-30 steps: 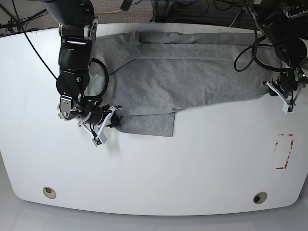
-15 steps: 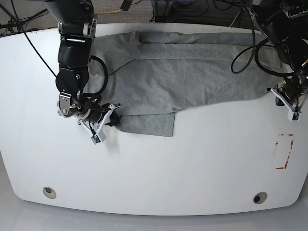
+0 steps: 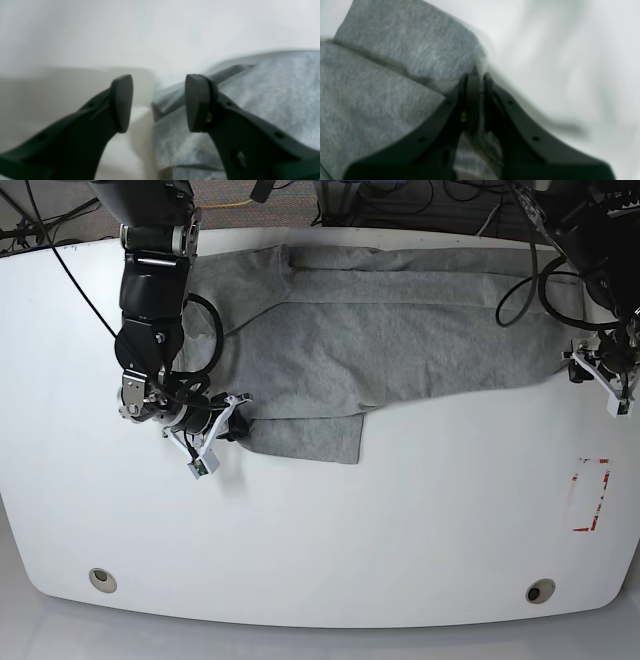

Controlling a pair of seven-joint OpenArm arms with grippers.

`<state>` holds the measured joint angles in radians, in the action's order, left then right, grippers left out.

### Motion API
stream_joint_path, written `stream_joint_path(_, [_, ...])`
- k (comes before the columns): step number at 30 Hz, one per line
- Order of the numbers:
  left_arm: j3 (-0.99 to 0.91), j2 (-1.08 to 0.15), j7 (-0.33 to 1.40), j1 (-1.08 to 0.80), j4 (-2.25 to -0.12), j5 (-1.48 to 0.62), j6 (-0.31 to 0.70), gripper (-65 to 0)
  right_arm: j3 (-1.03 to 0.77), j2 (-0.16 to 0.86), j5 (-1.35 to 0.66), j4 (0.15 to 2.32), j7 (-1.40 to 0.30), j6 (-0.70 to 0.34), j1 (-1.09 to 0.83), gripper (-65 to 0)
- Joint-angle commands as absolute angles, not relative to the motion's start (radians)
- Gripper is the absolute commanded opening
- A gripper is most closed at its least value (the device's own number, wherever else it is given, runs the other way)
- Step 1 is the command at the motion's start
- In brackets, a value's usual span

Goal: Fold the T-shirt properly

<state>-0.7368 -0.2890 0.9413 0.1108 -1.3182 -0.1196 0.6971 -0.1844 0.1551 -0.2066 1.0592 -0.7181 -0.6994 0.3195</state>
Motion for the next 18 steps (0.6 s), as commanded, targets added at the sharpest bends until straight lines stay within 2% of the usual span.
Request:
stream_joint_path(1, [-0.751,-0.308,0.926,0.127,-1.307,-0.128,0.698,-32.9,-0.185,0.163,-0.170,1.066,-0.765,-0.698,0.326,-64.0])
stream_joint_path(11, [-0.754,-0.318,0.926,0.127,-1.208,-0.130,0.698,-34.3,-0.185,0.163,-0.170,1.066,-0.765,-0.698,0.326,-64.0])
stream_joint_path(13, [-0.754,-0.317,0.926,0.127,-1.202,-0.131,0.698,-40.6,-0.185,0.163,-0.170,1.066,-0.765,-0.698,0.326,-64.0])
stream_joint_path(15, [-0.754,-0.315,0.924,0.127,-1.202,-0.131,0.698,-54.4,-0.185,0.163,-0.170,1.066,-0.765,-0.698,0.326,-64.0])
stream_joint_path(17, [-0.754,-0.314,0.924,0.127,-1.202,-0.131,0.698,-63.7,-0.185,0.163,-0.170,1.066,-0.765,-0.698,0.326,-64.0])
stream_joint_path(18, [-0.751,-0.314,0.924,0.127,-1.202,-0.131,0.698,-65.0,-0.185,0.163,-0.170,1.066,-0.765,-0.698,0.326,-64.0])
